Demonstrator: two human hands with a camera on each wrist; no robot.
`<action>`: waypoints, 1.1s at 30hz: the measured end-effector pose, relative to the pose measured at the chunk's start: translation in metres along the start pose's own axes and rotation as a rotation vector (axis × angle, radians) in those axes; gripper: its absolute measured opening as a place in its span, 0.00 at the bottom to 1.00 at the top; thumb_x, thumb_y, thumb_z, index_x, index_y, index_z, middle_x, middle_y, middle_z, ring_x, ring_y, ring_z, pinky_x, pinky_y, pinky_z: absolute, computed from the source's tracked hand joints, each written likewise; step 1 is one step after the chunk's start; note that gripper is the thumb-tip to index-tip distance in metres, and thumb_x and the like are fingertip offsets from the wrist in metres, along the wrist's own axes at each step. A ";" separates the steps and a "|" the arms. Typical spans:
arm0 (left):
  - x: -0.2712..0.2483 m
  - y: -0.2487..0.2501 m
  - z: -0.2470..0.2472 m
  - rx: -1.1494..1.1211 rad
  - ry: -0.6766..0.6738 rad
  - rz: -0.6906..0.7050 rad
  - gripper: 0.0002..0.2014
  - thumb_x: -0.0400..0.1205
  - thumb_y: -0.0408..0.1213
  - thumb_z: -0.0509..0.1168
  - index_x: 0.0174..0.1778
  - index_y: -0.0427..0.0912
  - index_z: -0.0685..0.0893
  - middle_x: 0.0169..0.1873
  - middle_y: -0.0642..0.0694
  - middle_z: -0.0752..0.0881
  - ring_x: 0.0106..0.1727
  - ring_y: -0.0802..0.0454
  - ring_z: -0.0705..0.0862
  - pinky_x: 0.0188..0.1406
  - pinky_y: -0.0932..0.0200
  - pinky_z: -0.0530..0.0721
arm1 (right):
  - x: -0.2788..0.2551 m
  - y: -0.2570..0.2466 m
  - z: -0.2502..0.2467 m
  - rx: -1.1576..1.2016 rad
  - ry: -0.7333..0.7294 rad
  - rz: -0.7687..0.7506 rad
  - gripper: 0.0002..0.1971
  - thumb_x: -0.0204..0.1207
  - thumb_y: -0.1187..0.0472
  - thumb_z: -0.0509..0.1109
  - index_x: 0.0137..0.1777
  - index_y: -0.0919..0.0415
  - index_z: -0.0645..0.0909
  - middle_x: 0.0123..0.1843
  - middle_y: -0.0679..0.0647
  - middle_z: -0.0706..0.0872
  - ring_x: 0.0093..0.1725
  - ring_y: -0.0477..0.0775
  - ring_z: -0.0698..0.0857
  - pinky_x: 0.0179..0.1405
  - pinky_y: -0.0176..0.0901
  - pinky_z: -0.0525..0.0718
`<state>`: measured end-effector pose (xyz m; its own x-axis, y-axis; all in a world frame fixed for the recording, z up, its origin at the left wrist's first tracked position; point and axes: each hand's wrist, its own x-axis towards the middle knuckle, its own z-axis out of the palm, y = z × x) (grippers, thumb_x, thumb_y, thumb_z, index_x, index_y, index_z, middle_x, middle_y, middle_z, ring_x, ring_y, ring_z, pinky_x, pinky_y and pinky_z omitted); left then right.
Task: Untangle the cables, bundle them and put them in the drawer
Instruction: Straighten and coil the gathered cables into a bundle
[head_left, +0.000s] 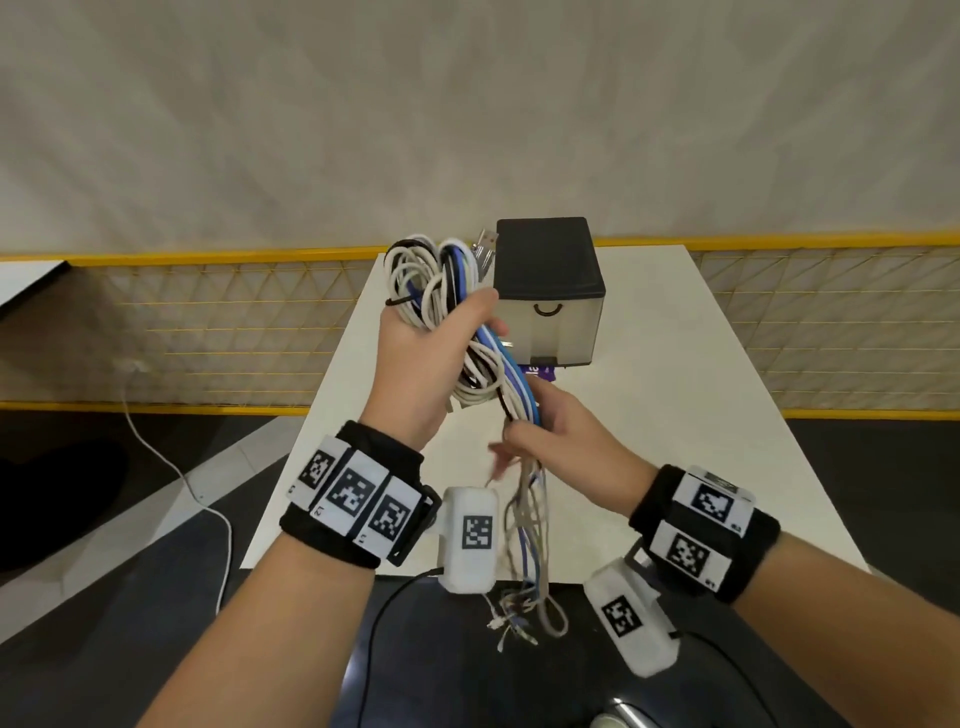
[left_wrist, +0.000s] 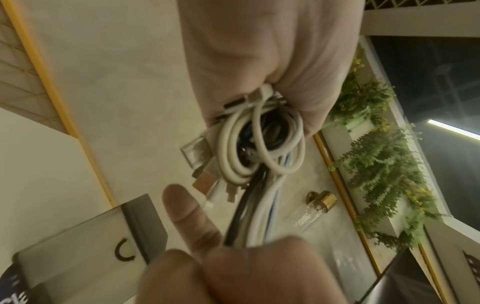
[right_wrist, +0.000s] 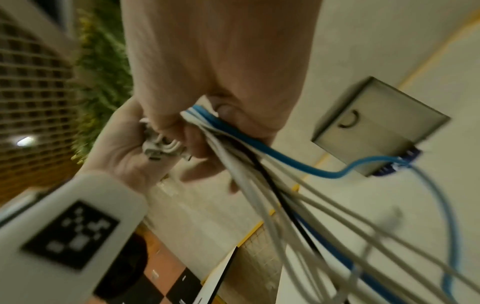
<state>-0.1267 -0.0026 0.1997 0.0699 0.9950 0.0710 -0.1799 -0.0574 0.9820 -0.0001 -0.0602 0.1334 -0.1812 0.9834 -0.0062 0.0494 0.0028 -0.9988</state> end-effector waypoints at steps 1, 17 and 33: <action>-0.001 -0.001 -0.002 -0.021 0.004 -0.010 0.03 0.80 0.32 0.72 0.43 0.40 0.84 0.29 0.45 0.89 0.40 0.46 0.90 0.48 0.45 0.91 | -0.002 0.001 -0.002 0.008 -0.037 0.004 0.11 0.79 0.71 0.61 0.59 0.63 0.78 0.29 0.54 0.80 0.27 0.55 0.83 0.55 0.63 0.87; -0.002 -0.009 -0.045 0.564 -0.288 -0.104 0.18 0.72 0.45 0.81 0.42 0.34 0.87 0.24 0.45 0.87 0.28 0.52 0.85 0.43 0.52 0.87 | 0.006 -0.004 -0.049 -0.363 -0.042 -0.037 0.20 0.64 0.50 0.81 0.43 0.62 0.77 0.43 0.60 0.88 0.36 0.60 0.84 0.35 0.54 0.83; -0.014 -0.052 -0.003 0.496 -0.313 -0.049 0.35 0.63 0.31 0.86 0.62 0.43 0.76 0.51 0.52 0.88 0.50 0.60 0.88 0.47 0.72 0.84 | 0.007 -0.028 -0.046 -0.028 -0.078 0.099 0.28 0.62 0.73 0.59 0.60 0.49 0.59 0.42 0.63 0.70 0.27 0.49 0.64 0.22 0.38 0.62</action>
<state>-0.1217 -0.0131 0.1472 0.3664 0.9304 -0.0028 0.3064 -0.1179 0.9446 0.0426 -0.0455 0.1640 -0.2503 0.9619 -0.1097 0.0982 -0.0875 -0.9913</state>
